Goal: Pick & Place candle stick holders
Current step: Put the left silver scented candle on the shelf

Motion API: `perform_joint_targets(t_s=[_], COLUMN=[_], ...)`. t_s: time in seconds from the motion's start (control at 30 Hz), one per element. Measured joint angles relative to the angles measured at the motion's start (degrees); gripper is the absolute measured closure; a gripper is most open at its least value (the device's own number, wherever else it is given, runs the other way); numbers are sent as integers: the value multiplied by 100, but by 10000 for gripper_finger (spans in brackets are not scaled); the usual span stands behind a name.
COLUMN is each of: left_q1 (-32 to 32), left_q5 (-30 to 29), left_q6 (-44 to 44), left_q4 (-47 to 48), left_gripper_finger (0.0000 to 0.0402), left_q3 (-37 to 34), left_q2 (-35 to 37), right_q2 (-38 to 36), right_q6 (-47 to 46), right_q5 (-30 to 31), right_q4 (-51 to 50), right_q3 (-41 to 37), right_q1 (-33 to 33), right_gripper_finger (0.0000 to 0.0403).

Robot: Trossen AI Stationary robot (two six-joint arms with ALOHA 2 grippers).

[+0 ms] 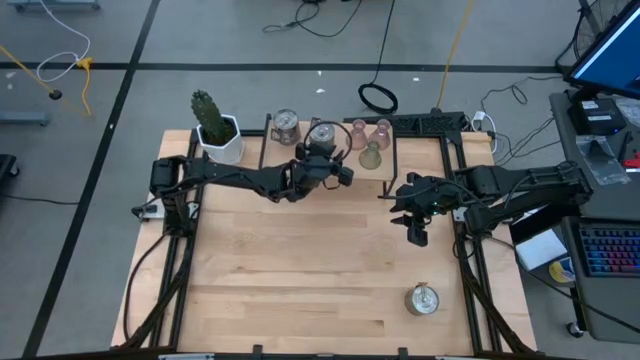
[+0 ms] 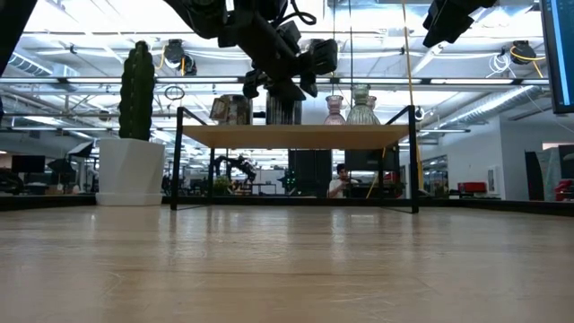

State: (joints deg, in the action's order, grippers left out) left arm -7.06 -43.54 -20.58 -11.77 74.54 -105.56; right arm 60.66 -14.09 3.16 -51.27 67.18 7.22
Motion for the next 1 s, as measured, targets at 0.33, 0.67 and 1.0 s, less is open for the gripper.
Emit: perform_joint_targets(t_s=[0.33,0.67,1.0], left_q1=[-49,-160,-154], left_q5=[-302,-319,-577], left_q6=[-131,-566,-563], left_q4=[25,361,363], left_gripper_finger=[279,279,279], left_q3=[0,0,0], left_q2=[0,0,0], right_q2=[-1,-1,-1], right_q6=[0,0,2], right_q5=[0,0,0], right_q4=[0,0,0], right_q3=[0,0,0], right_q1=[-2,0,-1], right_gripper_finger=[277,277,277])
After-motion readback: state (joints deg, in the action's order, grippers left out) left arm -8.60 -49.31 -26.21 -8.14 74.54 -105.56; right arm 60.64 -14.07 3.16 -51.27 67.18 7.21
